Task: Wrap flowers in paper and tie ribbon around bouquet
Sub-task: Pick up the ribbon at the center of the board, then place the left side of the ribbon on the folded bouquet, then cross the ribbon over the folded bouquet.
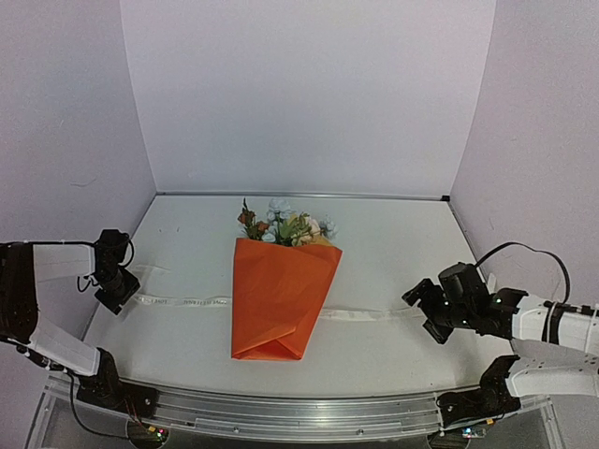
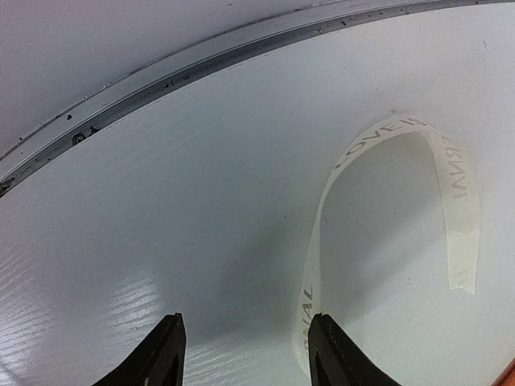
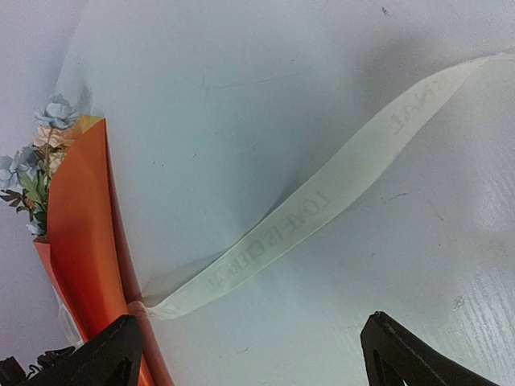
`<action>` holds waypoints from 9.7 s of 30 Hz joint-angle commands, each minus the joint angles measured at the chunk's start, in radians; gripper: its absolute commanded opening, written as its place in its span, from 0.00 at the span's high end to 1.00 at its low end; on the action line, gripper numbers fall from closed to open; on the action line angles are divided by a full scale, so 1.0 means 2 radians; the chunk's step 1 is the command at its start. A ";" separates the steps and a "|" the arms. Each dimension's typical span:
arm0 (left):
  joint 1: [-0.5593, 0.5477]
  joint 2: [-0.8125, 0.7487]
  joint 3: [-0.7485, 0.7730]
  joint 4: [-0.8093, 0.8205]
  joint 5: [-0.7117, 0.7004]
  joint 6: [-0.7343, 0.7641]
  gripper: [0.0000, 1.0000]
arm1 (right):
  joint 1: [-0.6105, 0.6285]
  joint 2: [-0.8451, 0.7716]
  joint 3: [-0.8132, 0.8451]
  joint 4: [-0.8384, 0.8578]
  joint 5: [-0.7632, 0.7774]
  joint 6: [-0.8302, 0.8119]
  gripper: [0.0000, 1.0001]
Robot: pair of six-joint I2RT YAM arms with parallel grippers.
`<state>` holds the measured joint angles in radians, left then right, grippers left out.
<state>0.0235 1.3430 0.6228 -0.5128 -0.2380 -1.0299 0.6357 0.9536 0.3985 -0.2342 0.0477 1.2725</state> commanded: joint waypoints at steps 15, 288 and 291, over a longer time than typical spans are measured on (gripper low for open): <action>0.027 0.068 0.063 0.042 0.006 0.071 0.40 | -0.017 0.007 0.026 -0.071 0.039 -0.014 0.03; -0.262 -0.096 -0.018 0.173 -0.014 -0.010 0.94 | 0.040 0.384 0.506 -0.148 0.051 -0.281 1.00; -0.262 -0.105 -0.061 0.198 0.008 -0.048 0.88 | 0.040 0.392 0.514 -0.148 0.046 -0.283 1.00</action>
<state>-0.5059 1.1519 0.6072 -0.1816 -0.1359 -0.8836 0.7223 1.7080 1.3739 -0.5252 0.1405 0.7249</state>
